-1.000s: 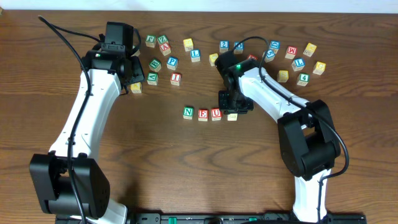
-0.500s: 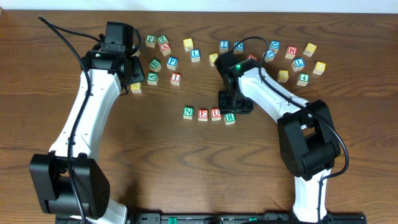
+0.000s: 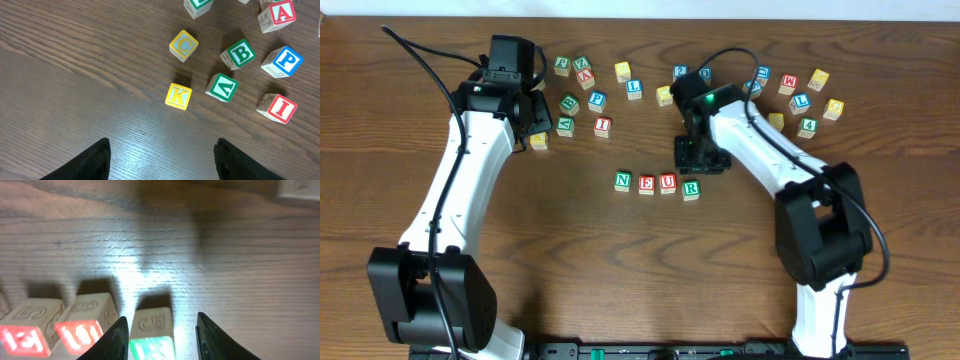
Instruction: Spell out NEURIPS
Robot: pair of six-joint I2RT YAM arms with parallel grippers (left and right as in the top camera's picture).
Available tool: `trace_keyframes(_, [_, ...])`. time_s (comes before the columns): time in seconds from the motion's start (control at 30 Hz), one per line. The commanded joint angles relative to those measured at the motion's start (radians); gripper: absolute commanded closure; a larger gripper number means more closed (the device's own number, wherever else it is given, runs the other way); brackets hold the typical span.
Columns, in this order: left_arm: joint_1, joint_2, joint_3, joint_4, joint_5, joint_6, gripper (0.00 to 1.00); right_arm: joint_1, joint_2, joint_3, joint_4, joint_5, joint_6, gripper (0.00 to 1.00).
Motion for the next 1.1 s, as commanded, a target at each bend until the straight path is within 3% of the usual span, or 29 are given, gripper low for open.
trace_keyframes(0.0, [0.004, 0.01, 0.01, -0.003, -0.021, -0.005, 0.35, -0.007, -0.09, 0.032, -0.039, 0.001, -0.023, 0.61])
trace_keyframes(0.07, [0.004, 0.01, 0.01, -0.002, -0.021, -0.005, 0.35, -0.007, -0.108, 0.032, -0.079, 0.001, -0.023, 0.64])
trace_keyframes(0.27, [0.004, 0.01, 0.01, -0.002, -0.02, -0.005, 0.35, 0.014, -0.108, -0.006, -0.174, 0.0, -0.023, 0.92])
trace_keyframes(0.37, [0.004, 0.01, 0.01, -0.002, -0.02, -0.005, 0.35, 0.039, -0.108, -0.051, -0.162, 0.001, -0.022, 0.98])
trace_keyframes(1.07, [0.004, 0.01, 0.01, -0.002, -0.02, -0.005, 0.35, 0.072, -0.108, -0.271, 0.063, 0.001, -0.015, 0.93])
